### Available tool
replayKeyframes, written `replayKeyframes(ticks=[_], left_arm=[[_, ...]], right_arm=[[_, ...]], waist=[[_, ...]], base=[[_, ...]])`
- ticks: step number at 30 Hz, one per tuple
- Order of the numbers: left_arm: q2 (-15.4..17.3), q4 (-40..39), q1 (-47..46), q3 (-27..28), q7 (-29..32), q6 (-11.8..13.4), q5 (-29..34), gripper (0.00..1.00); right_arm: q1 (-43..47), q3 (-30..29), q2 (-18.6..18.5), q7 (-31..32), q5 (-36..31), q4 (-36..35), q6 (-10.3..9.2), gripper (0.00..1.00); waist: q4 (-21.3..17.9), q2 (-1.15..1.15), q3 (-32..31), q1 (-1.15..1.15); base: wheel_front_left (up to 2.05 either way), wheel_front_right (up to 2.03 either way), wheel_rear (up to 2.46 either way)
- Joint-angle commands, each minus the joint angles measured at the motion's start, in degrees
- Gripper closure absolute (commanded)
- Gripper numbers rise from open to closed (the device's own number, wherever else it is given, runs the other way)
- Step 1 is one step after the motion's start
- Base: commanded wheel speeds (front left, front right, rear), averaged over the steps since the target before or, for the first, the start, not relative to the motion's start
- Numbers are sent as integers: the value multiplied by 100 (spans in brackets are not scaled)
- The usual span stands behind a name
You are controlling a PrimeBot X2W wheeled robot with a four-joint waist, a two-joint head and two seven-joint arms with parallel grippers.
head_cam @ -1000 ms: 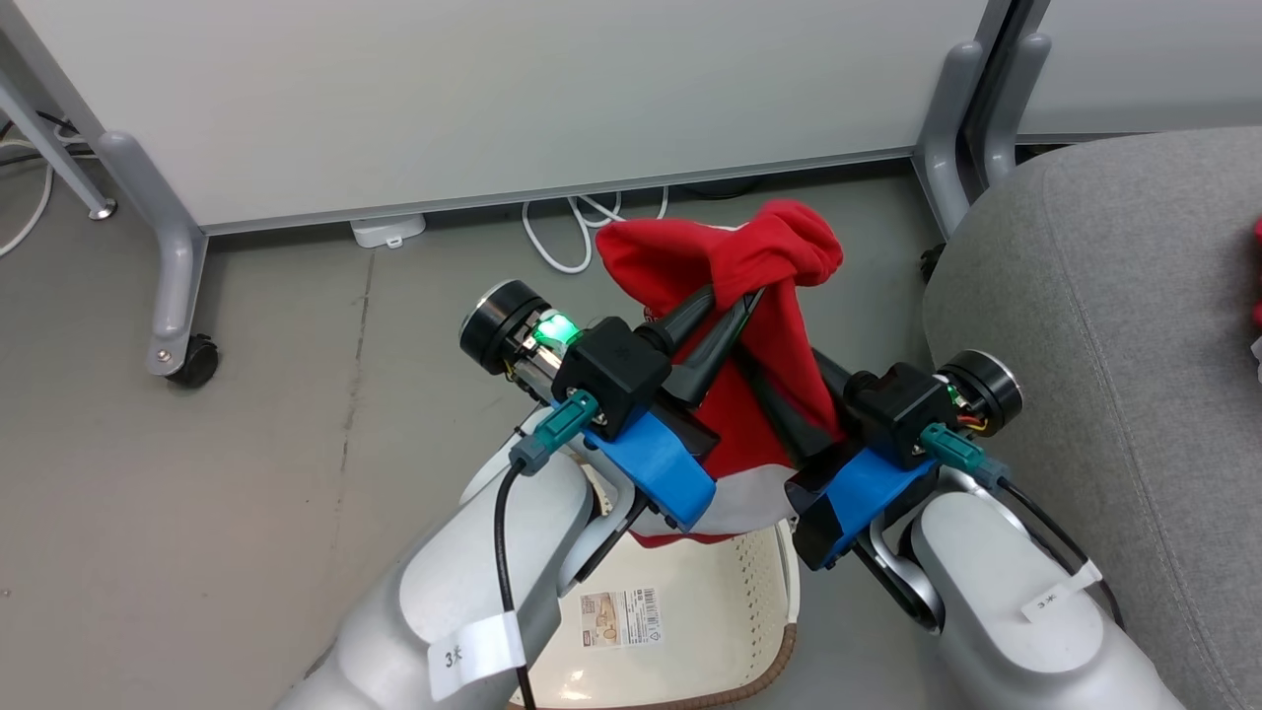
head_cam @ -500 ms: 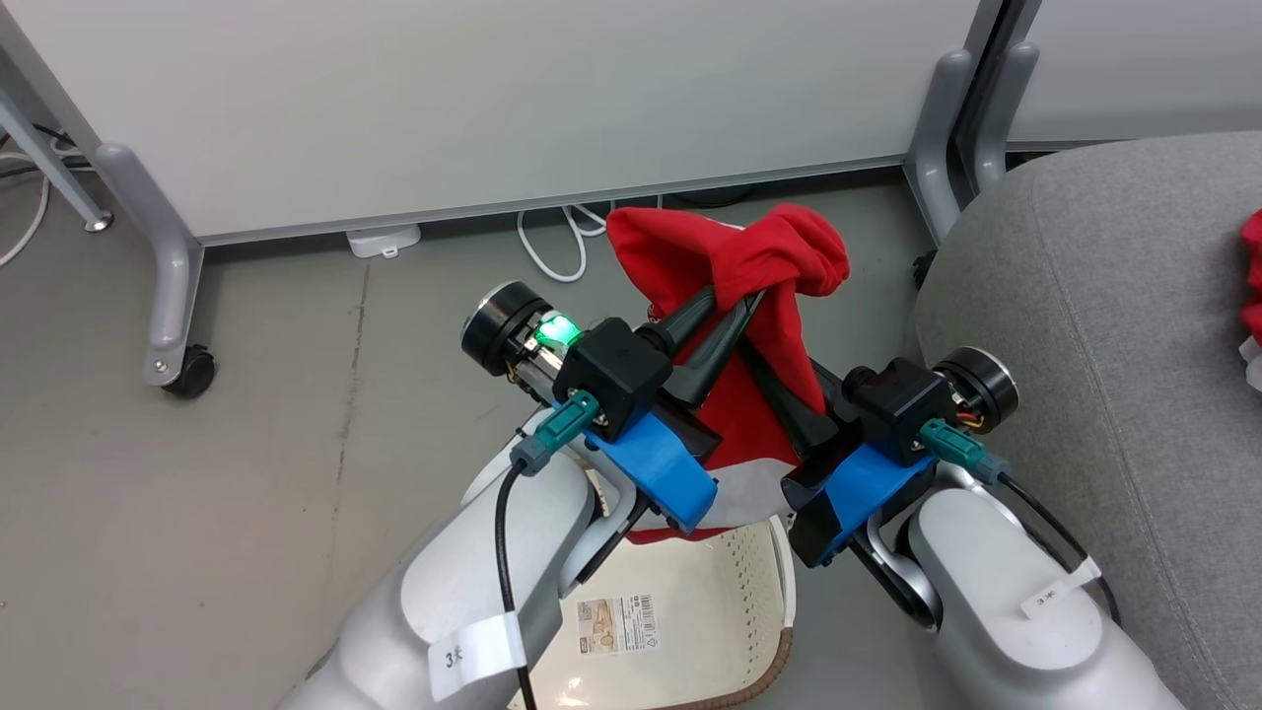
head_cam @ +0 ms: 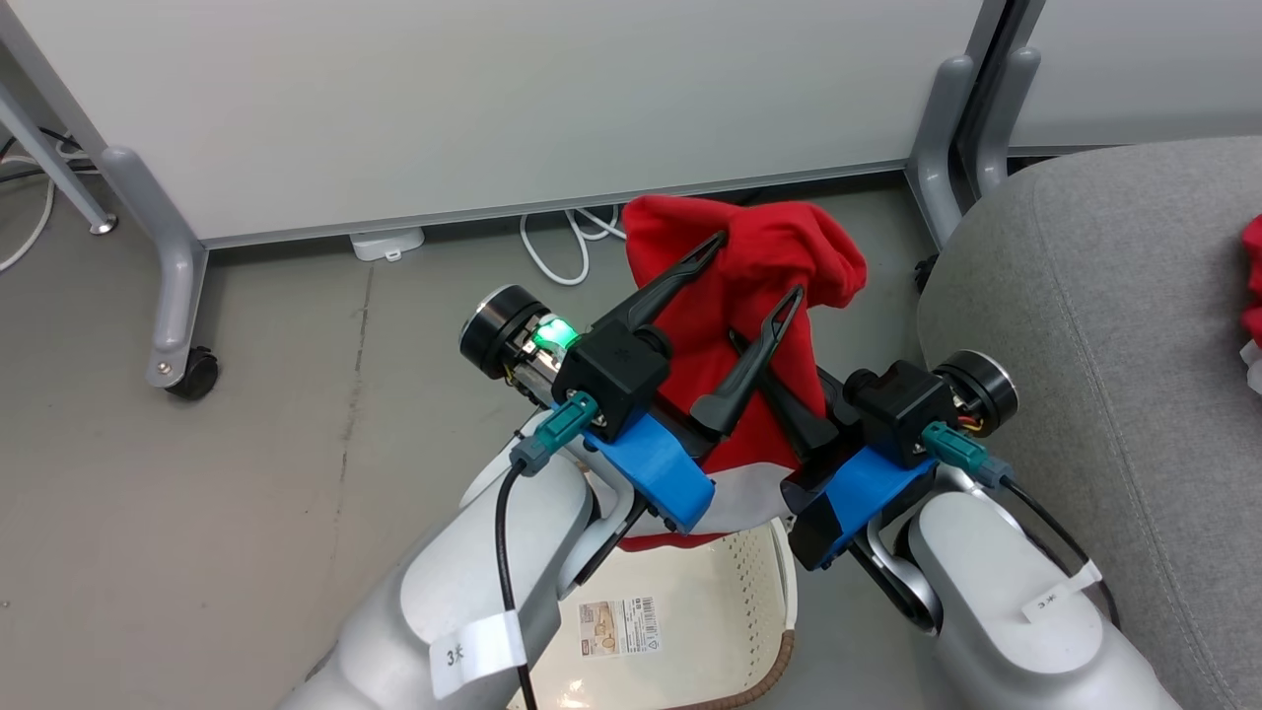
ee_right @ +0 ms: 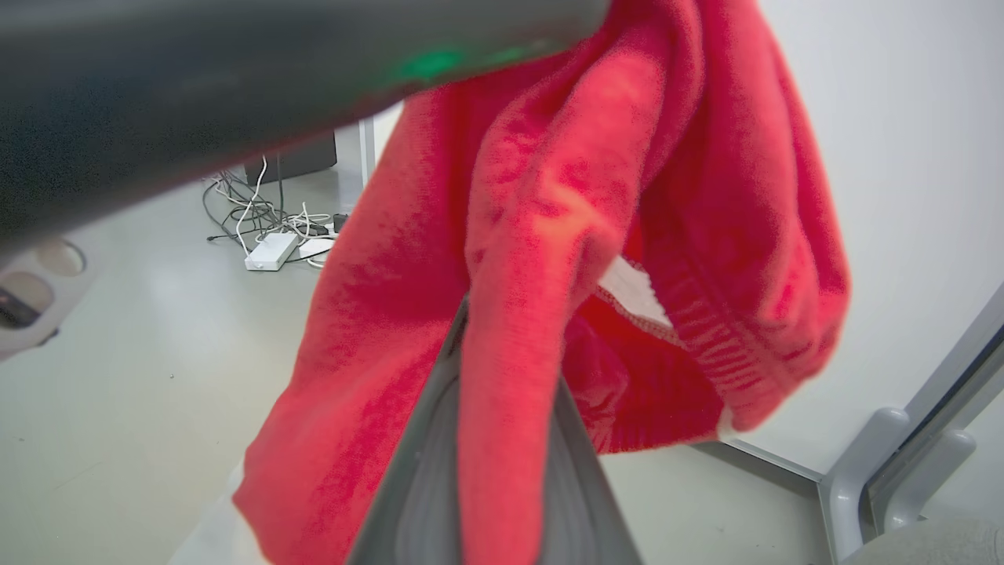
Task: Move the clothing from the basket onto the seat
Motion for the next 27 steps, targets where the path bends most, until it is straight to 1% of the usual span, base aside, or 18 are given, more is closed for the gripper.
replayKeyframes(ticks=[1,14,20,27], left_arm=[[10,26,28,25,-27,-14,13,0],[44,26,-4,101,-27,-13,102,0],[88,27,-58,95,-27,-13,125,0],[141,57,-129,23,-26,-13,122,0]], right_arm=[[55,-11,6,-4,4,-32,1,100],[65,-190,10,-3,15,-109,1,100],[77,-401,30,-3,-18,-163,1,100],[145,-774,52,-4,-71,-261,1,100]], waist=[[1,0,3,0],[-100,0,139,0],[-308,0,285,0],[-681,0,496,0]], base=[[0,0,0],[0,0,0],[0,0,0],[0,0,0]])
